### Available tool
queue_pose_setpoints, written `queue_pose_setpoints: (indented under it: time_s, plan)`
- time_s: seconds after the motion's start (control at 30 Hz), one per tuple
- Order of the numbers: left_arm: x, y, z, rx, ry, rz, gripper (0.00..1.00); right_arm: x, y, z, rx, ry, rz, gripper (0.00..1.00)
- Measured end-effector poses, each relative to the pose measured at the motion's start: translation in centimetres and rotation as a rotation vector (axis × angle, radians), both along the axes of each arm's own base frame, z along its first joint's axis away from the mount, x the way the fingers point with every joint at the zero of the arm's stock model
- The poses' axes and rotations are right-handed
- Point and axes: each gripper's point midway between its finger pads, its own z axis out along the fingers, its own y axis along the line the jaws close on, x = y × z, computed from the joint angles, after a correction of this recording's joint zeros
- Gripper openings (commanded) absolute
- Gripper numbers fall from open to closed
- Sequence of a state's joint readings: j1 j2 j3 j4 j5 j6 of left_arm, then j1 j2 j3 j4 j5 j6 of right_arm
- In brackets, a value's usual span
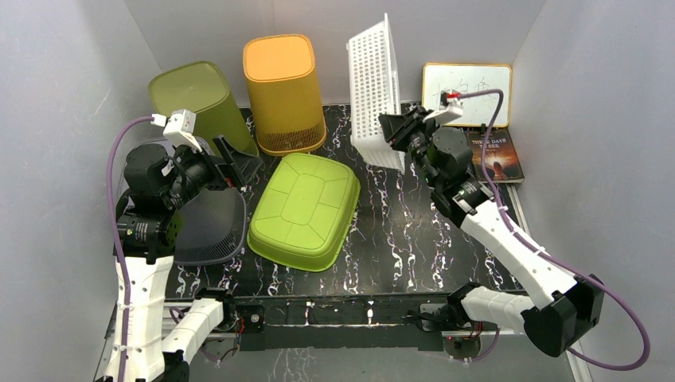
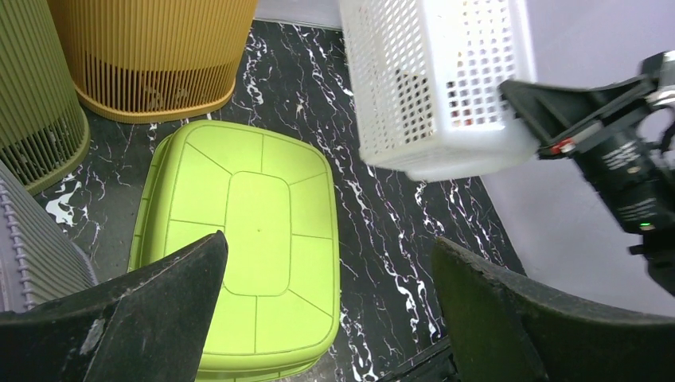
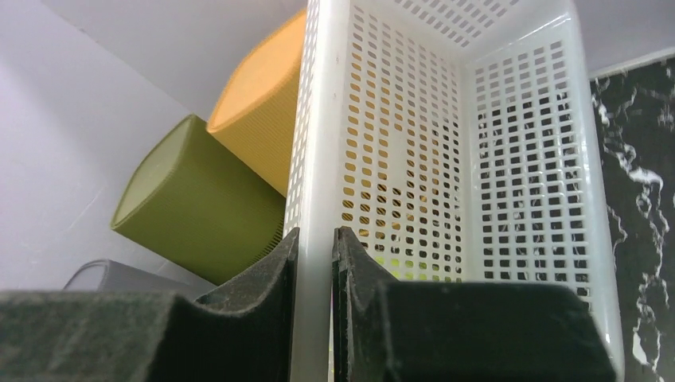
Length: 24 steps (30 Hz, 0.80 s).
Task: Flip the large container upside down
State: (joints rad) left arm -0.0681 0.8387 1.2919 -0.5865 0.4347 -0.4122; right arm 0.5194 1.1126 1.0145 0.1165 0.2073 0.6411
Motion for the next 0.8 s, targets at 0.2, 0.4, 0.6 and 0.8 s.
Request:
queue_pose_setpoints:
  time_s: [0.2,0.4,0.6,0.8]
  plan:
    - [-0.2,0.0,0.5,0.0,-0.01,0.0,0.98,0.1,-1.0,-7.1,0.111,0.125,-0.004,0.0]
    - [-0.5,0.0,0.7,0.0,-0.011,-0.001,0.98,-1.8,-4.2,-10.0,0.298,0.146,-0.045,0.0]
    - [-0.5,0.0,0.6,-0.001,-0.007,-0.002,0.98,-2.5,-8.5,-10.1,0.529,0.1,-0.096,0.0]
    - [-0.5,-0.1,0.6,-0.002,-0.007,-0.006,0.98,-2.0,-9.9,-13.4,0.728,0.17,-0.053,0.0]
